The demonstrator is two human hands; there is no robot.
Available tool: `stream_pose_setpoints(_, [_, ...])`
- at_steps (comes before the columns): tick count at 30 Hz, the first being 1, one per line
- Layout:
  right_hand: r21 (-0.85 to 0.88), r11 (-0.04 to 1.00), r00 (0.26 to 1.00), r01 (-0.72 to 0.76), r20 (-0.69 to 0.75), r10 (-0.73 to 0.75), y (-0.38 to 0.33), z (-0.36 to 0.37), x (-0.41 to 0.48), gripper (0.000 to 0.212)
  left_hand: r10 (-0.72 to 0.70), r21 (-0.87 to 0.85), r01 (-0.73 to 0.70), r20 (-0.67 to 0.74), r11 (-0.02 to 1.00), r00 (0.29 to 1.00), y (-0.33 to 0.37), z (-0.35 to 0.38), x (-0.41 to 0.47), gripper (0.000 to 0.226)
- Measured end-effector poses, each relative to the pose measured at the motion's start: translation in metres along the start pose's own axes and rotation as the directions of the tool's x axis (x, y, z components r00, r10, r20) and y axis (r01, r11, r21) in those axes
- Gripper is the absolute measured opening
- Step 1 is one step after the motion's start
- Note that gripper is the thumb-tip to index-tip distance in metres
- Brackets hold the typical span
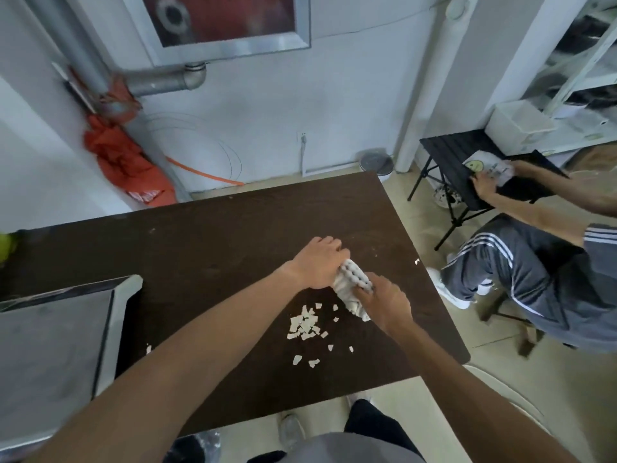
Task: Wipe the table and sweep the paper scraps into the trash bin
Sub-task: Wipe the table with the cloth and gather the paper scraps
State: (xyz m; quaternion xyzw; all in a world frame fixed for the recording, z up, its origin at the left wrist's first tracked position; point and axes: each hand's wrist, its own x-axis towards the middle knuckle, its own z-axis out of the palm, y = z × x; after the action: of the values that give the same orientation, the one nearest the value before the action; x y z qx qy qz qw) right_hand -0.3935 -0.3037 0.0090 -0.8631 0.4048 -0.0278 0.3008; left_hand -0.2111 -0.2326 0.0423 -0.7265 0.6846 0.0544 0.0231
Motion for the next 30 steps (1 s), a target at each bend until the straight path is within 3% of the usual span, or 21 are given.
stream_pose_setpoints(3, [-0.218, 0.956, 0.98, 0.198, 0.013, -0.2, -0.003, -0.003, 0.028, 0.042, -0.114, -0.006, 0.114, 0.014, 0.993, 0.993, -0.013, 0.001, -0.003, 0.042])
stream_pose_setpoints(5, [-0.267, 0.931, 0.968, 0.25, 0.061, -0.243, -0.005, -0.003, 0.044, 0.047, -0.189, -0.008, 0.189, 0.014, 0.982, 0.982, -0.015, 0.008, -0.006, 0.047])
stream_pose_setpoints(9, [-0.258, 0.925, 0.946, 0.28, 0.235, -0.221, -0.004, 0.008, 0.06, 0.051, -0.316, -0.045, 0.32, 0.069, 0.947, 0.946, -0.01, 0.028, -0.017, 0.048])
stream_pose_setpoints(13, [-0.193, 0.927, 0.921, 0.322, 0.292, -0.259, -0.007, 0.026, 0.058, 0.05, -0.458, -0.12, 0.463, 0.067, 0.878, 0.886, -0.007, 0.043, -0.03, 0.047])
stream_pose_setpoints(23, [-0.206, 0.846, 0.818, 0.491, 0.443, -0.367, -0.012, 0.03, 0.043, 0.038, -0.493, -0.269, 0.542, 0.231, 0.796, 0.839, -0.01, 0.054, -0.061, 0.044])
stream_pose_setpoints(27, [-0.131, 0.927, 0.828, 0.353, 0.505, -0.244, -0.018, 0.027, 0.036, 0.017, -0.46, -0.256, 0.5, 0.201, 0.828, 0.865, -0.003, 0.054, -0.067, 0.04])
stream_pose_setpoints(30, [-0.092, 0.936, 0.836, 0.339, 0.486, -0.255, -0.04, 0.019, 0.041, 0.014, -0.51, -0.297, 0.501, 0.054, 0.813, 0.859, -0.012, 0.044, -0.075, 0.039])
